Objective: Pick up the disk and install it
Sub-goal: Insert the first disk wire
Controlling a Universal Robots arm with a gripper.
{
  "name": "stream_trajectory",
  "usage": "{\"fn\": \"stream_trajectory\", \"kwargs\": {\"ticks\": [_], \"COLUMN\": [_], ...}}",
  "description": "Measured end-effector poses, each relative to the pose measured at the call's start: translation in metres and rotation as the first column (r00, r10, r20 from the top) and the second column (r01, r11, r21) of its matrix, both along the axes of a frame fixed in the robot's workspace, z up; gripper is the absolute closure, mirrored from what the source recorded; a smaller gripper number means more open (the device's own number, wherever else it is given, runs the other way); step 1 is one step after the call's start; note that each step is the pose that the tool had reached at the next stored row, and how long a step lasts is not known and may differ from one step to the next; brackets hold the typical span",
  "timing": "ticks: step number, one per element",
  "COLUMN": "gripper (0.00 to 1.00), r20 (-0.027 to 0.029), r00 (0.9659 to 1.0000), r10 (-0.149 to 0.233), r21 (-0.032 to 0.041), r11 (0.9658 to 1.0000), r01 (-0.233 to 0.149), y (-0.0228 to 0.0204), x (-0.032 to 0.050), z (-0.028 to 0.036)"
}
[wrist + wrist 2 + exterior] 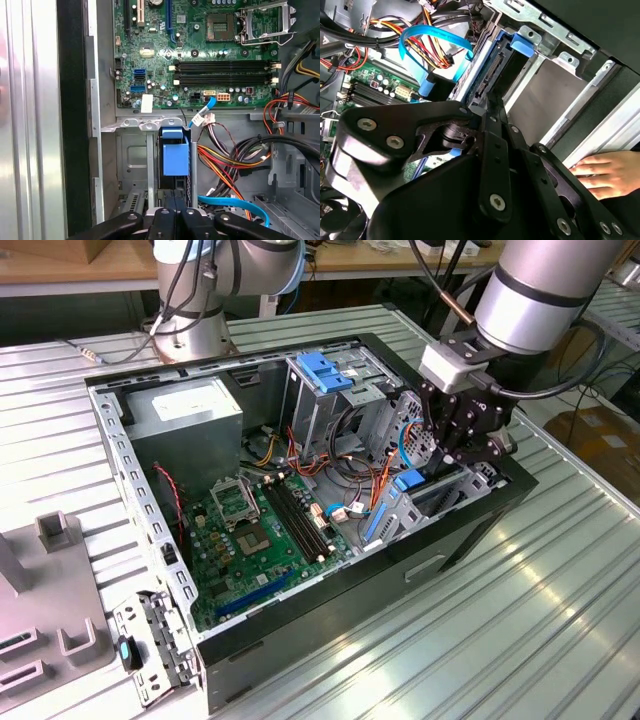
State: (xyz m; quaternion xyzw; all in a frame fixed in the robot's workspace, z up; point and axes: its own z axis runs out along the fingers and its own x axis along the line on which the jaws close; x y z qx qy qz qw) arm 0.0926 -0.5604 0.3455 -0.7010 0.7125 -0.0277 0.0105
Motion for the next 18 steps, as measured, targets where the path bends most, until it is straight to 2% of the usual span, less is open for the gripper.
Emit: {"fn": "stream_trajectory", "kwargs": {"ticks": [3,8,14,18], "gripper": [0.88,0.88,0.88,0.88], "r20": [0.0001,0.0003,0.0006,0.0015], "r00": [1.0000,1.0000,1.0000,1.0000], "r10": [0.000,0.000,0.000,0.000], "r21": [-0.0006,-0.0006,-0.0006,-0.0006], "r11": [1.0000,1.0000,1.0000,1.0000], "r01": [0.000,0.000,0.000,0.000], "y": [0.0000,0.0000,0.0000,0.0002], "x": [0.0001,0.0023,0.0118,0.0224], "z": [0.0031,0.0037,0.0037,0.0047]}}
